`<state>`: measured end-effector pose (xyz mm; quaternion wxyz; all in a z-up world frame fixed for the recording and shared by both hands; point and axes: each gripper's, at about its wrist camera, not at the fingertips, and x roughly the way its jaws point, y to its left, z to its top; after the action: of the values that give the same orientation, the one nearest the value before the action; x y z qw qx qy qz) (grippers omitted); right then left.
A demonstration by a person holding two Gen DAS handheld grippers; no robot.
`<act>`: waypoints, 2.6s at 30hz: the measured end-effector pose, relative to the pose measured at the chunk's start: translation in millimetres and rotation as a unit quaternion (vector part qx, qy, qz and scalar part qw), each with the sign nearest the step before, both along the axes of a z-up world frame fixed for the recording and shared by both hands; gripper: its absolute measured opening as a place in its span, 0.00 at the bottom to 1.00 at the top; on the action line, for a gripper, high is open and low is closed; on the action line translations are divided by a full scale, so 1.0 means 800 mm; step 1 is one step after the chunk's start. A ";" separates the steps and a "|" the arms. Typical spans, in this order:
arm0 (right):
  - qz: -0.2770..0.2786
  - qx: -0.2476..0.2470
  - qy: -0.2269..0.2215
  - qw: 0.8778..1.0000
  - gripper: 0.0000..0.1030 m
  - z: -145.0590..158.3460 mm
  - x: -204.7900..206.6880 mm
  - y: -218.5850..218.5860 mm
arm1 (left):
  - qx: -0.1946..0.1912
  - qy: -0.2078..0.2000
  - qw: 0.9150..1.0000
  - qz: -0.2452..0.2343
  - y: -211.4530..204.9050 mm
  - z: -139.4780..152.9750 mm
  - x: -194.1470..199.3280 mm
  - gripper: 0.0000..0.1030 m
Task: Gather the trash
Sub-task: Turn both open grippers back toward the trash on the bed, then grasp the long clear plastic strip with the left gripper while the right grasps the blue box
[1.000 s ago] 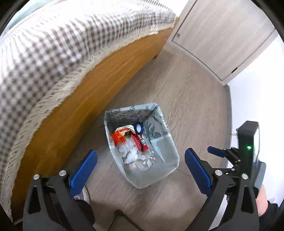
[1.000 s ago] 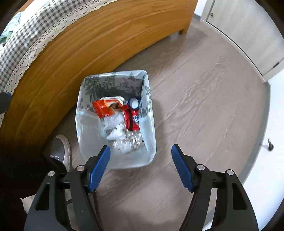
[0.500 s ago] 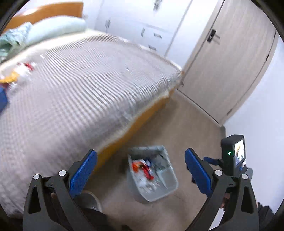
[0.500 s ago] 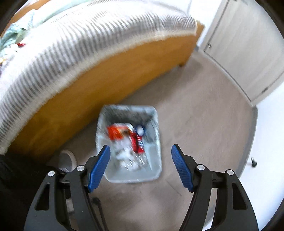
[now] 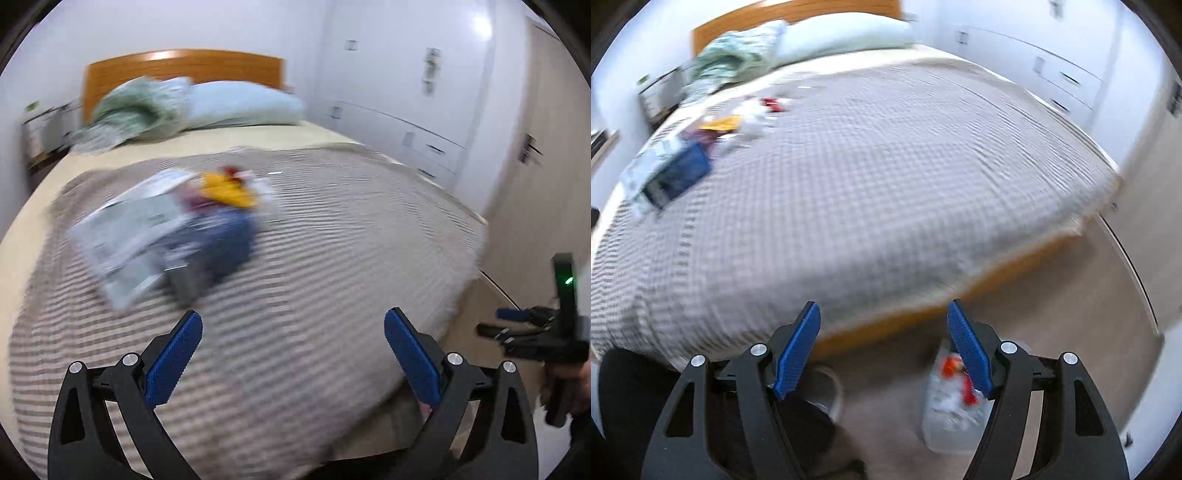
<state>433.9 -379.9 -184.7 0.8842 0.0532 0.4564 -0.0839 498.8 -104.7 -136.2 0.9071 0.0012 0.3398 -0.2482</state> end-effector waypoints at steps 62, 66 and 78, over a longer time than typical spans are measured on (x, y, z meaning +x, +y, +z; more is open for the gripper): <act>0.002 0.096 -0.080 0.992 0.87 -0.003 0.188 0.259 | -0.004 0.130 0.978 0.162 0.182 -0.018 0.004 0.02; -0.014 0.026 -0.059 0.998 0.87 -0.021 0.205 0.252 | 0.004 0.124 0.976 0.178 0.201 -0.009 0.000 0.02; -0.025 0.039 -0.100 0.994 0.87 -0.003 0.110 0.044 | -0.010 0.116 0.986 0.117 0.129 -0.012 0.012 0.02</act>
<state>522.2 -344.9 -187.3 0.9205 0.1069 0.3668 -0.0822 508.4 -1.3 -145.7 0.8842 -0.0763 0.4385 -0.1419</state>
